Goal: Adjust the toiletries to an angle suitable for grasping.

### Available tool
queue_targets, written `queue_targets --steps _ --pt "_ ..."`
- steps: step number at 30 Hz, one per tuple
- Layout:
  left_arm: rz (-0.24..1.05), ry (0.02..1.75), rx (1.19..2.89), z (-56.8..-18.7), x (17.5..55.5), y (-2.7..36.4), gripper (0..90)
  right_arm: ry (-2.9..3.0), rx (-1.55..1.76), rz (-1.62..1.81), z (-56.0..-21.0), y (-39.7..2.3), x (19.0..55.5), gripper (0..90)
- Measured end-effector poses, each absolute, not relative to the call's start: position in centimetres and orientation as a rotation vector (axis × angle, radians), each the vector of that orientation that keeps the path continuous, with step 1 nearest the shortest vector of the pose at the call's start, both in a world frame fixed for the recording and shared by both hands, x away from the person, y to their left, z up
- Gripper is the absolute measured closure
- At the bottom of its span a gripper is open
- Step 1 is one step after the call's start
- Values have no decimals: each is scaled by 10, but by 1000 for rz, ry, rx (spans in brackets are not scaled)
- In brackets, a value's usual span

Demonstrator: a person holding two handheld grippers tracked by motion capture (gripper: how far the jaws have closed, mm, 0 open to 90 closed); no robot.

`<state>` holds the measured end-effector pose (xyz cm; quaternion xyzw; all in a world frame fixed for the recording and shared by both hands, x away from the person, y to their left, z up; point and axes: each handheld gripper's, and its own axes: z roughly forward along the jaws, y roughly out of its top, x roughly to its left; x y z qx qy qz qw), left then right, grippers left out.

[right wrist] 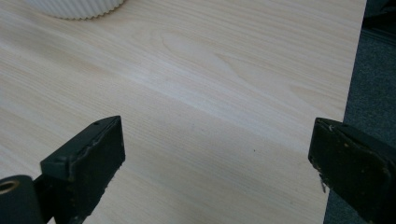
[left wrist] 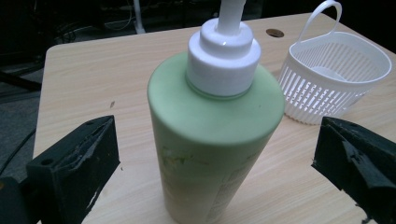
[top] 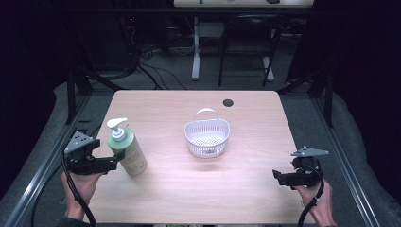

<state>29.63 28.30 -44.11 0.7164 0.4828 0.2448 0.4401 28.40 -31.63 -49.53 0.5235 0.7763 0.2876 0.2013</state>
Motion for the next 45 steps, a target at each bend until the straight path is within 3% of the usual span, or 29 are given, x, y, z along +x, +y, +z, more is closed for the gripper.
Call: queue_targets --steps 15,24,30,45 --pt "645 1136 1751 -429 306 276 6 2169 1461 799 -496 -317 284 38" --pt "650 1116 1727 -426 313 274 71 2166 1460 795 -496 -317 284 42" --pt "659 1081 1710 -422 316 274 222 2164 1457 794 -495 -317 284 45" --pt "651 1043 1665 -417 320 276 485 2161 1455 790 -495 -317 284 46"
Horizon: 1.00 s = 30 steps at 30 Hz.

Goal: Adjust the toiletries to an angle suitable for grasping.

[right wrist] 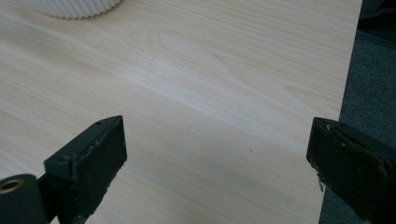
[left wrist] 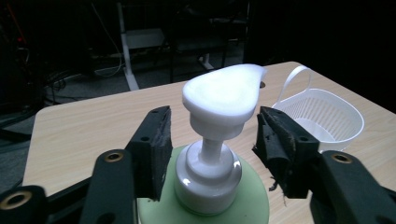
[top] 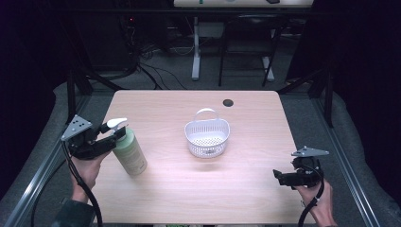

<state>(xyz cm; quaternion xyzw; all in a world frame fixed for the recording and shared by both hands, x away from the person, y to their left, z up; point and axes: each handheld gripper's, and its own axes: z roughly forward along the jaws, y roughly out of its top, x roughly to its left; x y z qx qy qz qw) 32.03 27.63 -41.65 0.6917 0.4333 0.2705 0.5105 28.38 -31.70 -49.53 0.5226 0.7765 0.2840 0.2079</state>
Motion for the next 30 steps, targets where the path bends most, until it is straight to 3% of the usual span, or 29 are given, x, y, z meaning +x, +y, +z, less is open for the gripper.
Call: queue_targets --steps 12,30 --pt "682 1024 1631 -414 320 276 618 2163 1437 774 -495 -316 283 48" --pt "706 1014 1639 -415 320 270 660 2161 1430 768 -495 -316 283 53"
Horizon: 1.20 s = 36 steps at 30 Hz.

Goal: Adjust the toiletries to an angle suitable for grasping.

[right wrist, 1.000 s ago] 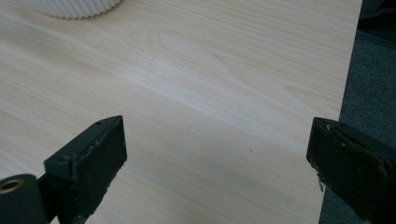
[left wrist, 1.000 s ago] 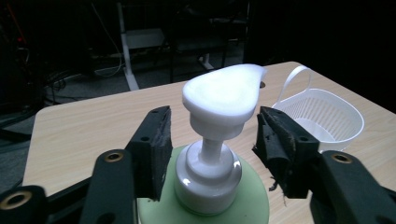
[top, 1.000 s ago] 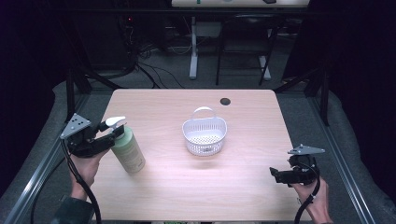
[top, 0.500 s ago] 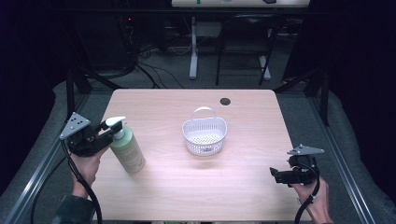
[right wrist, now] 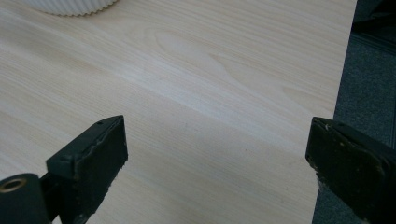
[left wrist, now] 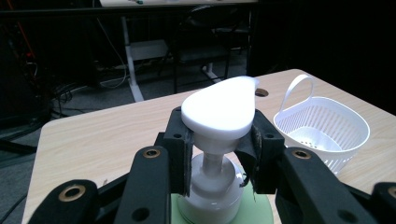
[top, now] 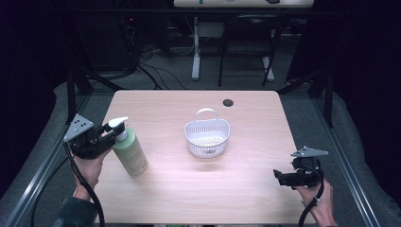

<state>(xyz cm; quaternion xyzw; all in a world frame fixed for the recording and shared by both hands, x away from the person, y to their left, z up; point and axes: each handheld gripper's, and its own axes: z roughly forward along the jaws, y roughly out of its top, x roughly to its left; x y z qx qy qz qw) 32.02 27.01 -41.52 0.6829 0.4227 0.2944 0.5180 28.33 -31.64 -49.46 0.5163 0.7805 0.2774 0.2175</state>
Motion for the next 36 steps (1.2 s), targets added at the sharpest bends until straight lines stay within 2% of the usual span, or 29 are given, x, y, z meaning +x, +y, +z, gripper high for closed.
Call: queue_targets --steps 21,26,29,36 --pt "615 967 1603 -420 323 277 654 2153 1434 765 -494 -317 282 55" --pt "588 987 1610 -423 326 280 626 2156 1430 764 -493 -317 282 55" --pt "589 984 1603 -422 325 279 666 2149 1431 764 -493 -317 282 55" --pt "609 978 1603 -422 324 278 671 2147 1429 759 -493 -318 282 56"
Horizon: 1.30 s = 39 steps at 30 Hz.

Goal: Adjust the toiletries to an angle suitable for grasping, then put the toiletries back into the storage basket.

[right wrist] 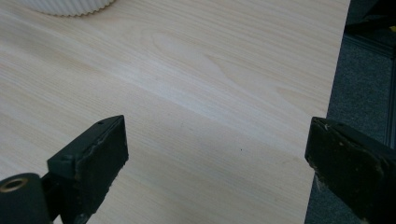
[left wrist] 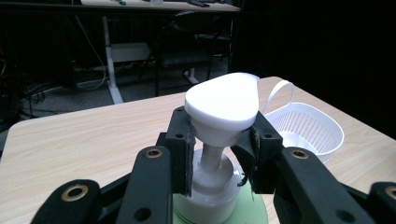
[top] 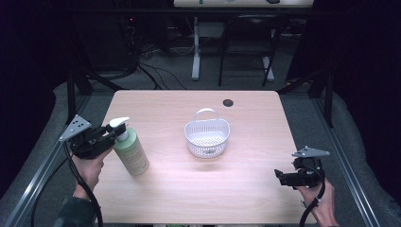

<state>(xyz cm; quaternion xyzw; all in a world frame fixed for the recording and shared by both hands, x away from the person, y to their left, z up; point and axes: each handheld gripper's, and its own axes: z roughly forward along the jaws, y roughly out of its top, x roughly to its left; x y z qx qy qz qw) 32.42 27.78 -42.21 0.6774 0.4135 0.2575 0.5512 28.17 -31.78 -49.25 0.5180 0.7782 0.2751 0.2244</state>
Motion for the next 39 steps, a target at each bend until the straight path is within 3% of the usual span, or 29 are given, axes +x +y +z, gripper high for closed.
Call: queue_targets --steps 10,39 --pt "631 948 1605 -415 321 274 671 2146 1426 756 -492 -318 281 58" --pt "537 850 1675 -398 320 250 667 2152 1421 750 -493 -319 281 61"
